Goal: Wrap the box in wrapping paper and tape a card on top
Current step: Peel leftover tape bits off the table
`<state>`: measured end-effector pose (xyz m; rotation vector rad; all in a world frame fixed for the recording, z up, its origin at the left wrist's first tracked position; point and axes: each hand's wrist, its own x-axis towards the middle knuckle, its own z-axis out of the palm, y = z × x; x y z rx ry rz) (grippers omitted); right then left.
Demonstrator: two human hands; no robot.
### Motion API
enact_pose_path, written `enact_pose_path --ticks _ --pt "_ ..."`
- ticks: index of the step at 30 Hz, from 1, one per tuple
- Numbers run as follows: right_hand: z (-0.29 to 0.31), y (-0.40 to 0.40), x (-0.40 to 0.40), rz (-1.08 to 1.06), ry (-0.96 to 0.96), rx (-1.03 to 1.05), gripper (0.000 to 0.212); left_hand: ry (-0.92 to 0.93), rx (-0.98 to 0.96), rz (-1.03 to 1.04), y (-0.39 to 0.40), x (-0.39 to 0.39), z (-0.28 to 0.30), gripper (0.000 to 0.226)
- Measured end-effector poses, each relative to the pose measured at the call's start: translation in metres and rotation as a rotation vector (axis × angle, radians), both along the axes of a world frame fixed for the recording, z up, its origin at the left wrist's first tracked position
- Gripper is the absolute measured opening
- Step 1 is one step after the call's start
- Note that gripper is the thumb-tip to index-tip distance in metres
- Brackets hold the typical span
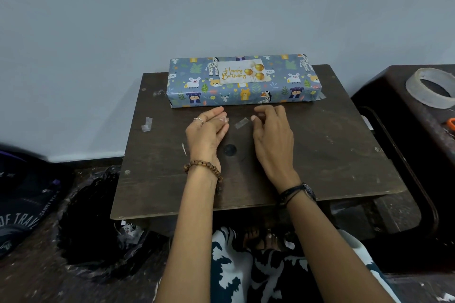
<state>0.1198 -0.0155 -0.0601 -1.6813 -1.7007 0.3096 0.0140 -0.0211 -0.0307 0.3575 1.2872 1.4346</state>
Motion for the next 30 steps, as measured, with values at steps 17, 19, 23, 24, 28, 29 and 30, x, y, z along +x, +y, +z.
enact_pose_path --ticks 17,19,23,24,28,29,30 --pt "0.007 -0.002 -0.012 0.146 0.43 -0.01 0.014 0.063 0.03 -0.081 0.001 0.005 -0.004 0.018" --pt "0.009 -0.002 -0.013 0.165 0.46 0.007 0.012 0.036 0.033 -0.1 0.0 0.006 -0.004 0.019" --pt "0.004 -0.003 -0.015 0.181 0.371 0.057 0.007 -0.064 0.053 -0.119 -0.001 0.008 -0.001 0.016" --pt "0.003 -0.002 -0.015 0.184 0.358 0.076 0.006 -0.069 0.055 -0.112 -0.001 0.008 0.0 0.015" --pt "0.004 0.001 -0.014 0.215 0.376 0.104 0.011 -0.036 0.083 -0.041 -0.001 0.01 0.0 0.028" --pt "0.005 0.001 -0.013 0.233 0.373 0.104 0.014 -0.029 0.085 -0.022 -0.001 0.01 0.001 0.033" --pt "0.005 0.002 -0.013 0.255 0.369 0.101 0.016 -0.023 0.078 0.005 0.0 0.009 0.001 0.037"
